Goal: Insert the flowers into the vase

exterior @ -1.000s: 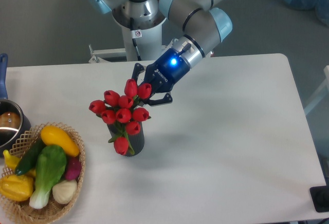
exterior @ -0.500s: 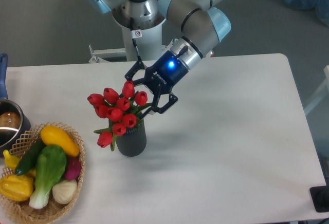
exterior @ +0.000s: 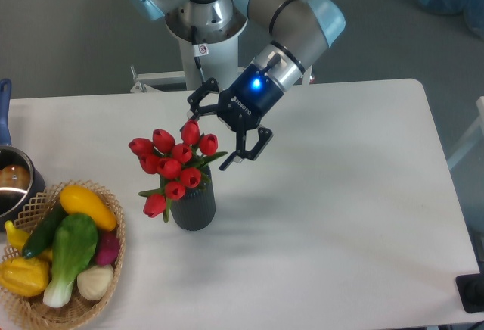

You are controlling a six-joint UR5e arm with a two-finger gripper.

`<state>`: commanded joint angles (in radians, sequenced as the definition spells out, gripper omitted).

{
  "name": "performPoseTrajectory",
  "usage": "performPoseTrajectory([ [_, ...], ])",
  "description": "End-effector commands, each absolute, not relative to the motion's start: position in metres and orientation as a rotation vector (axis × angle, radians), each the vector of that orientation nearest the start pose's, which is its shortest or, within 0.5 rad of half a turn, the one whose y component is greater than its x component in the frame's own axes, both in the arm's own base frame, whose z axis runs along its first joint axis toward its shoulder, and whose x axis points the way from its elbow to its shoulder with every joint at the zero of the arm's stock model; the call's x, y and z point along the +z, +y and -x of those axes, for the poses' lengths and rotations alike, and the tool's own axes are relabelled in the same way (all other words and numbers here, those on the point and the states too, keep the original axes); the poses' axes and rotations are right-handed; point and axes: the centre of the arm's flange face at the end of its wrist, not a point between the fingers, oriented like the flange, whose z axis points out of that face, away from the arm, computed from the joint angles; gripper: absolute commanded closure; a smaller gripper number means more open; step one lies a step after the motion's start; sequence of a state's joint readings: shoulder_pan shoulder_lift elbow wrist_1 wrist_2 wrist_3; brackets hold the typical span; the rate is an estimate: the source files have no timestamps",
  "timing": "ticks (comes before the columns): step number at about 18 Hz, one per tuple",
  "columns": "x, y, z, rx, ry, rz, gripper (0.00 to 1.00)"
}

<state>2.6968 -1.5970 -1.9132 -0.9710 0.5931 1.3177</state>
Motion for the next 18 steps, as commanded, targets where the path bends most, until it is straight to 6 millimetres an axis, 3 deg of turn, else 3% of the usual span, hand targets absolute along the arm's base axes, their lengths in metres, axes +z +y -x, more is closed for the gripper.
performPoseTrajectory([
  [3,0.421,0.397,0.355,-0.07,0.349,2.22,0.0],
  [11,0.448,0.347,0.395,0.219,0.389,2.399,0.0],
  [15,0.438,0.334,0.397,0.338,0.568,2.554,0.0],
  [18,0.431,0.327,0.4,0.357,0.579,2.64,0.0],
])
